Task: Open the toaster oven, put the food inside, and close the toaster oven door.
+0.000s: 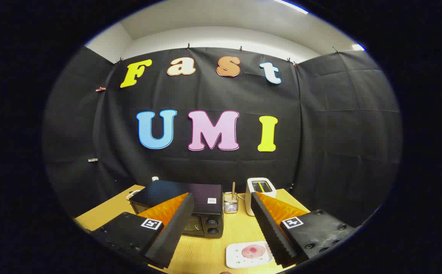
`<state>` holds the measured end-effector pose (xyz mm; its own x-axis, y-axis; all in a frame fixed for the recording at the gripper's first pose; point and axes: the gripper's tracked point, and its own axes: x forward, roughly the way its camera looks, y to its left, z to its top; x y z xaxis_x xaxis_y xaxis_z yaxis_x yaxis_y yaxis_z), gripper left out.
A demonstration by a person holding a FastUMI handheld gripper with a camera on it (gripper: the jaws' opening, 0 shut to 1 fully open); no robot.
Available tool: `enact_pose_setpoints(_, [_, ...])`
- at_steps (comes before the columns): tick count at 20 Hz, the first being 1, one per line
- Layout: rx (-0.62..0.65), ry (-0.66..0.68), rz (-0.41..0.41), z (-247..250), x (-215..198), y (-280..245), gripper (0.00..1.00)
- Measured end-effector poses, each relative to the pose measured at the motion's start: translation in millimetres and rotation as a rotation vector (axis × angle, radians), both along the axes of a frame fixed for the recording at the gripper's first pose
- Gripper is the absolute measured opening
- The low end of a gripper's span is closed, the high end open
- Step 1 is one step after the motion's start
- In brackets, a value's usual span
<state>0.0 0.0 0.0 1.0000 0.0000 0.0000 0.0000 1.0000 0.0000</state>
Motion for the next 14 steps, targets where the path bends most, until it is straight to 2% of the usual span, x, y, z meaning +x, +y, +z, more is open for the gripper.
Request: enact_pose_setpoints(14, [-0.004,0.035,0.008,-18,6,19,0.98])
